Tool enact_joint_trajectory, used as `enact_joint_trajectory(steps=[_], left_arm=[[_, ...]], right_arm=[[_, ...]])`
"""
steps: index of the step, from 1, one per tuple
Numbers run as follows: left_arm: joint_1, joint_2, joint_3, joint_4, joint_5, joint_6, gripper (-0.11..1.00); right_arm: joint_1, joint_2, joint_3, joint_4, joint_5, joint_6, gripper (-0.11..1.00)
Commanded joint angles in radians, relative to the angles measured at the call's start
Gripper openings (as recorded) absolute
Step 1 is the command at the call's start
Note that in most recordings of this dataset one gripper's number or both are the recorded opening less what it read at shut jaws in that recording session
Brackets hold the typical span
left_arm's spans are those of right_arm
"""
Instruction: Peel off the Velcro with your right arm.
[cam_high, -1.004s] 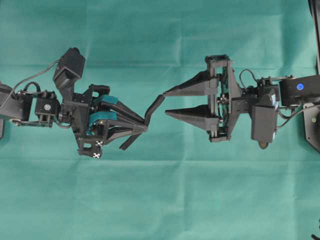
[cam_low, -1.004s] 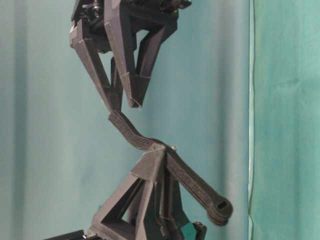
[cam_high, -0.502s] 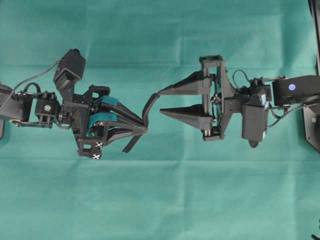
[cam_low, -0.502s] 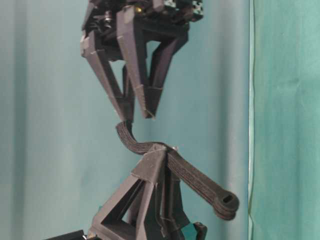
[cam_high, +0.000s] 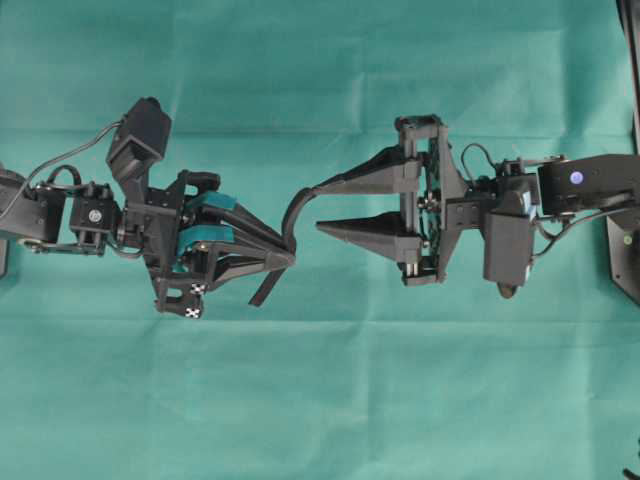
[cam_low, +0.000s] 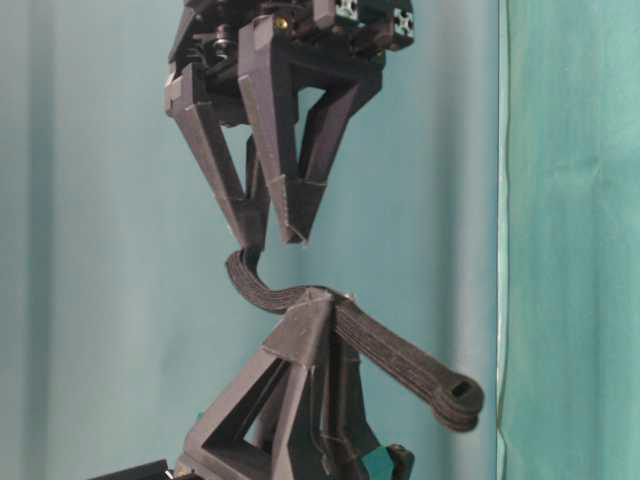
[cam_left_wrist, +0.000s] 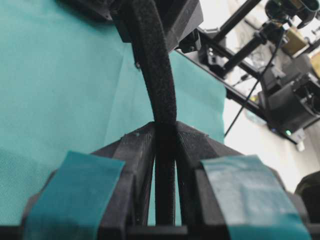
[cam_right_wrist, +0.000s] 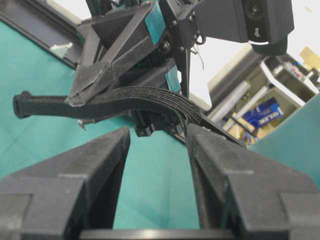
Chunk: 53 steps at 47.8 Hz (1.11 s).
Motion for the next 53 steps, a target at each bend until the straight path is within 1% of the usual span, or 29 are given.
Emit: enact_joint_trajectory(steps=[1,9,22,53], left_arm=[[0.014,-0.017,-0.021,0.0,-0.014,0.002,0.1],[0.014,-0.017,-0.021,0.0,-0.014,0.002,0.1],[0.014,-0.017,-0.021,0.0,-0.014,0.002,0.1],[0.014,-0.017,-0.018,0.002,-0.014,0.002,0.1]], right_arm=[[0.015,-0.008,-0.025,-0.005,-0.015,0.003,0.05],[0.014,-0.008,-0.026,-0.005,-0.017,0.003,0.02],[0.015,-0.008,-0.028,-0.005,-0.017,0.003,0.01],[0.014,-0.008,-0.023,-0.002,-0.017,0.003,0.01]])
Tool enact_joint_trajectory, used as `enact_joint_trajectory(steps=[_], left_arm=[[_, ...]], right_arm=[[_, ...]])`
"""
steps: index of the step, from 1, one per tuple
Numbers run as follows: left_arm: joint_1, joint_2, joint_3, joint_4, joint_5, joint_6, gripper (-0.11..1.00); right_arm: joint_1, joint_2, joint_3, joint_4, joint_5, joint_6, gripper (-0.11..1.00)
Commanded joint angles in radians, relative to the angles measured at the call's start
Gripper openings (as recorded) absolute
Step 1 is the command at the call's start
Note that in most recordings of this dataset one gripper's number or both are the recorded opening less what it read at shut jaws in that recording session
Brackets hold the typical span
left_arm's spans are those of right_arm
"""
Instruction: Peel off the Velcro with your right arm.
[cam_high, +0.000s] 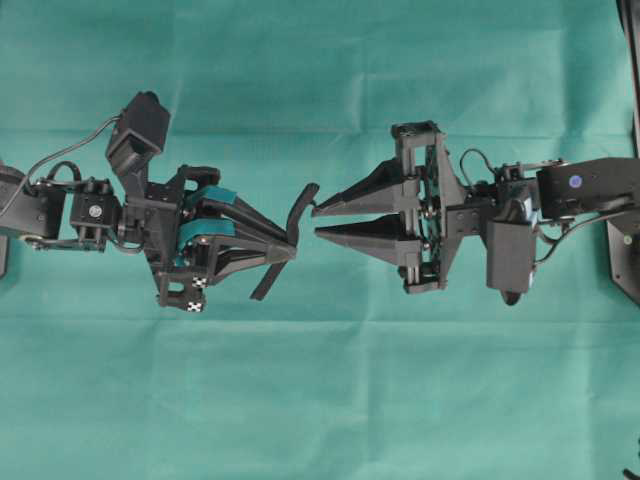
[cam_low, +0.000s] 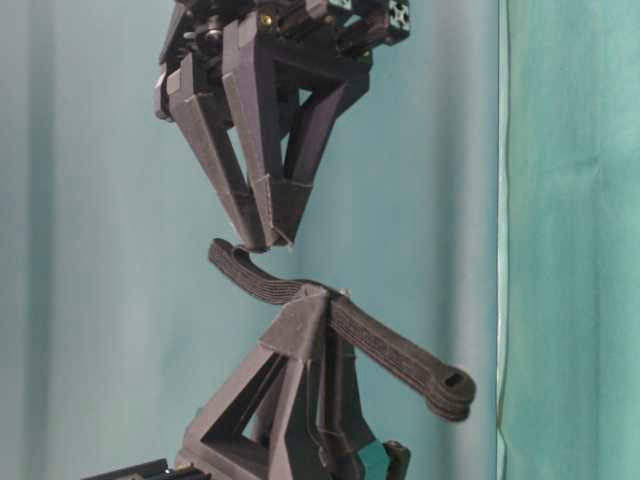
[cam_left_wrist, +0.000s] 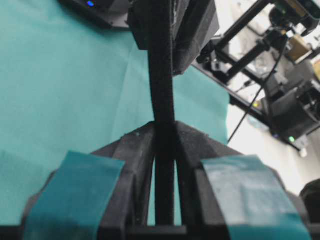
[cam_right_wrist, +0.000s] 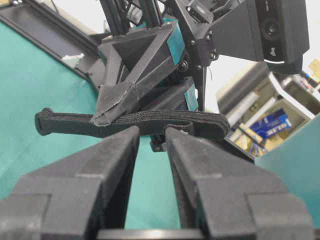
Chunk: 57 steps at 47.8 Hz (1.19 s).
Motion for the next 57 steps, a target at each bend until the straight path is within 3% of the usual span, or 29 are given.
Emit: enact_joint_trajectory(steps=[1,57], left_arm=[[0.003,-0.017,-0.02,0.0,-0.011,0.002,0.1],[0.002,-0.026,0.015,0.003,-0.003,0.002,0.1]], right_arm=[[0.002,-0.009,-0.015,0.003,-0.006,0.002,0.01],[-0.002,-0.069,0.058,0.006,-0.002,0.003,0.01]])
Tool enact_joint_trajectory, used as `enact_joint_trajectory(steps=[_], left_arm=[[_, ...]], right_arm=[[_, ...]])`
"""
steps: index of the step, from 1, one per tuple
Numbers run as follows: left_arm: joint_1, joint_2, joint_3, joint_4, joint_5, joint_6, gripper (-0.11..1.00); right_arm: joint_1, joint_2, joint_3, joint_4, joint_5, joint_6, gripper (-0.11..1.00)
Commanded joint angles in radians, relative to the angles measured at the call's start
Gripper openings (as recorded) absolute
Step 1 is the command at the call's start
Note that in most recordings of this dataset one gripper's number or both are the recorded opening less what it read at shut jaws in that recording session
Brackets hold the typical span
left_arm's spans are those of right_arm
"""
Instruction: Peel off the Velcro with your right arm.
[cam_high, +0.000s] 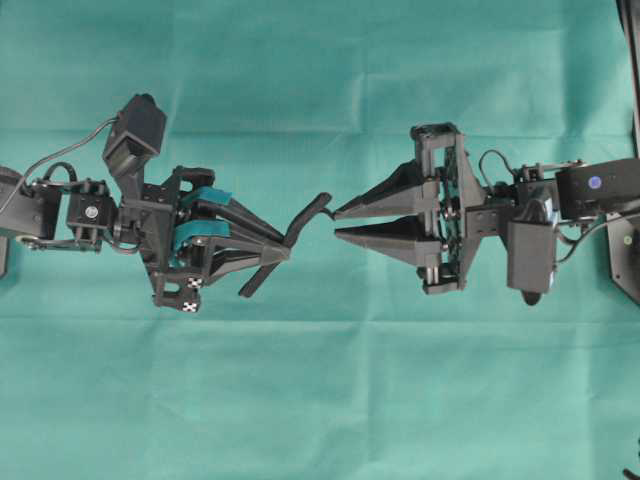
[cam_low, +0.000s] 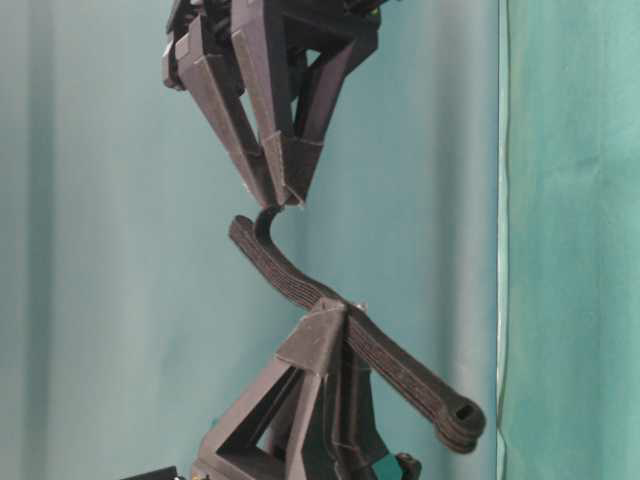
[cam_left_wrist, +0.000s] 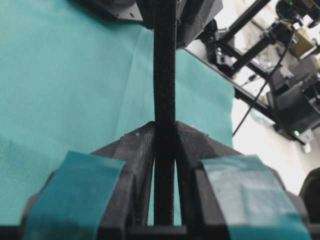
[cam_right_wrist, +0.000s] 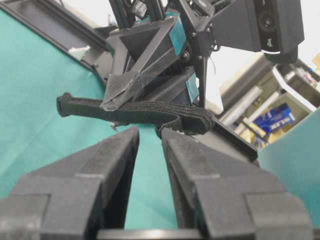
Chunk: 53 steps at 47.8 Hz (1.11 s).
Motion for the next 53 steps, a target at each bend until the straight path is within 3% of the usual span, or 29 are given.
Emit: enact_joint_trajectory(steps=[1,21,53], left_arm=[[0.003,-0.021,-0.006,0.002,-0.005,0.002,0.1],[0.003,-0.04,0.02,0.002,-0.005,0.003,0.1],[0.003,-0.032,0.014,0.002,-0.005,0.002,0.1]], right_arm=[[-0.002,-0.021,-0.006,0.005,-0.003,0.002,0.01],[-0.002,-0.08,0.037,0.005,0.009,0.005,0.01],[-0.046,-0.049,-0.017,0.005,0.011,-0.003,0.01]])
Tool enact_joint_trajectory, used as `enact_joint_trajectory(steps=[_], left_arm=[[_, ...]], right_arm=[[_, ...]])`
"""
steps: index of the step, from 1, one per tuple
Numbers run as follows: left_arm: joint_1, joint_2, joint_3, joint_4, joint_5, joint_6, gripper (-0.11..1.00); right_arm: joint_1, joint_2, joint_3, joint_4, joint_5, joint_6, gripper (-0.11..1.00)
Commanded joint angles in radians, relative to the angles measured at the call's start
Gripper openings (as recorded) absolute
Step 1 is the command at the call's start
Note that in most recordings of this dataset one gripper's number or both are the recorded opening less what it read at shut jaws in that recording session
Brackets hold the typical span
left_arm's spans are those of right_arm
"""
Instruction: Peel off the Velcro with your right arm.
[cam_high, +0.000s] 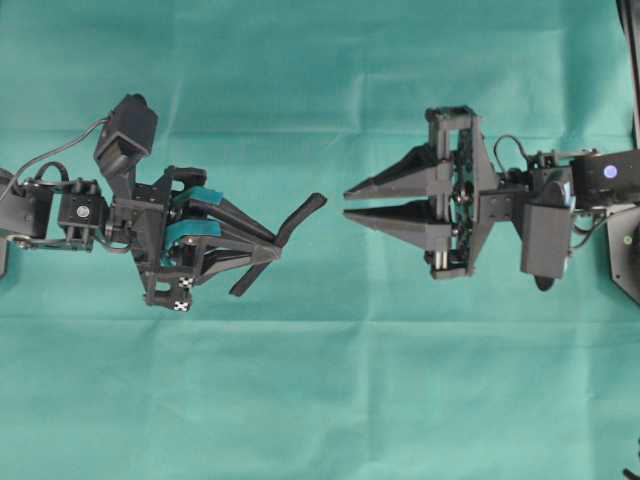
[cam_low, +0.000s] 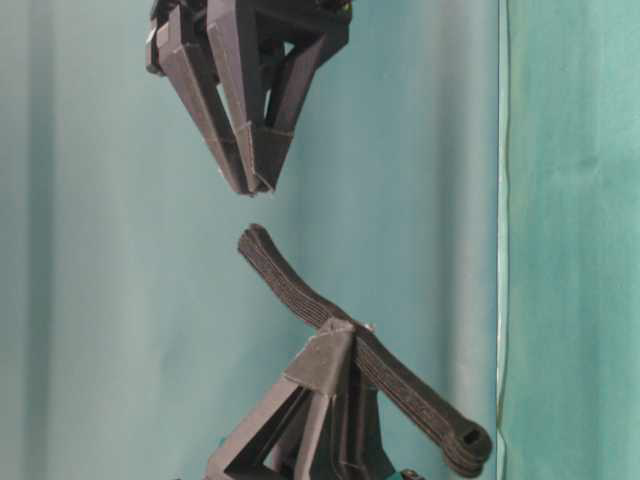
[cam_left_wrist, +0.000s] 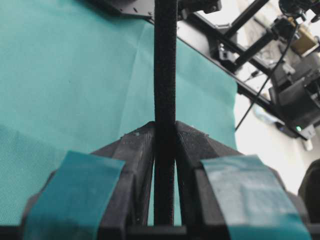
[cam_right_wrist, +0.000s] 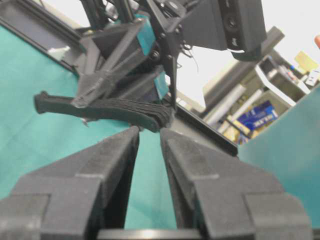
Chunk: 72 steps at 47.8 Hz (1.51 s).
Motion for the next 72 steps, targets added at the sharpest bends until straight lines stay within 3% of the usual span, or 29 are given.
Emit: enact_joint_trajectory(steps=[1,72], left_arm=[[0.002,-0.012,-0.015,0.002,-0.005,0.002,0.1],[0.005,-0.011,-0.02,0.002,-0.005,0.003,0.1]], right_arm=[[-0.005,-0.002,-0.028,0.002,-0.005,-0.002,0.01],[0.002,0.072,-0.083,-0.041,-0.005,-0.003,0.01]])
